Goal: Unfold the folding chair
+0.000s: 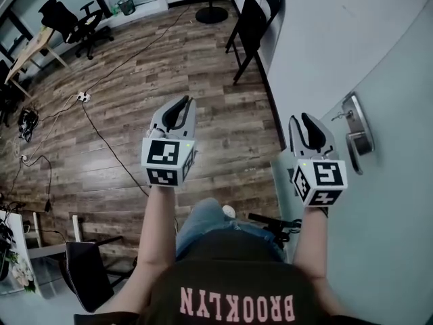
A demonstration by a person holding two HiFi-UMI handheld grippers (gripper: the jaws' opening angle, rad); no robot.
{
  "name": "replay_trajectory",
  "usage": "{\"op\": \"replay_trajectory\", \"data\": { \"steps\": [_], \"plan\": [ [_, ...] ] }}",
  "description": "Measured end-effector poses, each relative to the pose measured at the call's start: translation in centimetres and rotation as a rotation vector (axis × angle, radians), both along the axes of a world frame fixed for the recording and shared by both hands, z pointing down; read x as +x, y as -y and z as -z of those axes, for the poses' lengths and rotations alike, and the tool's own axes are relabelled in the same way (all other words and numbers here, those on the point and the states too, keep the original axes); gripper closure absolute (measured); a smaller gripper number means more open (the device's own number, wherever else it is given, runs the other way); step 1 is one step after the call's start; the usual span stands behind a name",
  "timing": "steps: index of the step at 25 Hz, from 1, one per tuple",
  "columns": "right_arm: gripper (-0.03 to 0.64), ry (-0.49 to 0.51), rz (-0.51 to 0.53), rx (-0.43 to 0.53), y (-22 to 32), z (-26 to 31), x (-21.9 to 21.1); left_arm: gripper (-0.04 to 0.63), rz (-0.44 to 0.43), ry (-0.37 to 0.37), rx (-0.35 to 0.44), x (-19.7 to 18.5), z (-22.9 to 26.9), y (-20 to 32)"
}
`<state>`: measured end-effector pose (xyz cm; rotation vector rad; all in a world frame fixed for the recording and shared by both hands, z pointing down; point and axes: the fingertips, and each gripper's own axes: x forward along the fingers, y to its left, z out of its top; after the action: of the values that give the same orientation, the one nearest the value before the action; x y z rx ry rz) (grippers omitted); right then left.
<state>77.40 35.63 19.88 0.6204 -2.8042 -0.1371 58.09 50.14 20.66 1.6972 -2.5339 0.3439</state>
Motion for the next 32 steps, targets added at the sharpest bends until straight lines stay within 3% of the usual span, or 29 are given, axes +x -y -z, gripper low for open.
{"op": "replay_trajectory", "data": {
  "steps": [2, 7, 10, 20, 26, 32],
  "plan": [
    [0.435, -0.044, 0.002, -0.071, -0.2, -2.0, 0.4, 0.501, 0.003, -0.057, -0.030, 0.5, -1.4, 0.0],
    [0.194, -0.083, -0.043, -0.199, 0.8, -5.3, 1.1, 0.148, 0.029, -0.174, -0.117, 0.8, -4.6, 1.0],
    [0.144, -0.069, -0.079, -0.217, 1.4, -5.6, 1.4, 0.069, 0.056, -0.180, -0.106, 0.7, -4.7, 1.4],
    [0.137, -0.003, -0.112, -0.257, 3.7, -5.5, 0.0, 0.029, 0.020, -0.203, -0.107, -1.7, -5.1, 4.9],
    [0.138, -0.041, -0.144, -0.271, 7.0, -6.5, -4.1, 0.029, 0.024, -0.218, -0.113, -7.1, -5.6, 8.0],
    [0.138, -0.072, -0.164, -0.246, 11.3, -6.8, -10.9, 0.029, 0.018, -0.241, -0.123, -14.9, -6.5, 12.4]
  ]
}}
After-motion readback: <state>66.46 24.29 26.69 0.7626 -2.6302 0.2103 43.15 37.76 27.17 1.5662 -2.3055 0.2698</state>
